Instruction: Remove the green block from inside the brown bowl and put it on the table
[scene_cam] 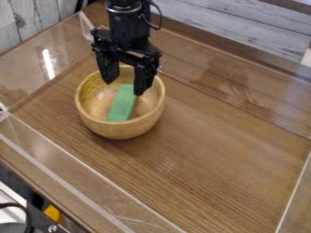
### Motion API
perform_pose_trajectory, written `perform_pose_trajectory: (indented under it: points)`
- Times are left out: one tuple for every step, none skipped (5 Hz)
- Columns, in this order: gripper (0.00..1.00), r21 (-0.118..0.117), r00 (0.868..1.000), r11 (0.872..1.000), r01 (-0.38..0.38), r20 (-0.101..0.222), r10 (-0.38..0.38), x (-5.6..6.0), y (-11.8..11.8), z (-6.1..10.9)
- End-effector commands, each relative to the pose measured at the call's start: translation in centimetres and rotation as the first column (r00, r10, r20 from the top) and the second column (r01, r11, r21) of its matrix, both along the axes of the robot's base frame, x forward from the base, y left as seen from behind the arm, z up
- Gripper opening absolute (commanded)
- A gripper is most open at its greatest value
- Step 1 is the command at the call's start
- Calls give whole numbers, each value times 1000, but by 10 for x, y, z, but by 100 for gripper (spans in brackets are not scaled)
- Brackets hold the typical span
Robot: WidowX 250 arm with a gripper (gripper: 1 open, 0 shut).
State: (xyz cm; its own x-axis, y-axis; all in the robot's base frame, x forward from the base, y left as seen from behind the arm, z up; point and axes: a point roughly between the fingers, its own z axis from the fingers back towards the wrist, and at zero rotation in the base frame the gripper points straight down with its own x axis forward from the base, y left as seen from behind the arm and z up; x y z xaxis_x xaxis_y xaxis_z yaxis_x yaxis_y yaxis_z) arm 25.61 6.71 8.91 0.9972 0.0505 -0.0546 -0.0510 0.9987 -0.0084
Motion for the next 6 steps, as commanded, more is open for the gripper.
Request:
perform_pose_trajectory:
  points:
    - [100,5,1000,1000,-1,25,1,2,5,2]
    - [100,3,1000,1000,-3,29,3,2,6,-2]
    - [100,0,999,1000,-5,32,5,2,7,-6]
    - [100,-2,999,1000,-7,37,7,3,8,-10]
    - [100,-4,999,1000,-9,41,9,4,9,-14]
    - [100,-7,999,1000,-12,47,12,5,9,-18]
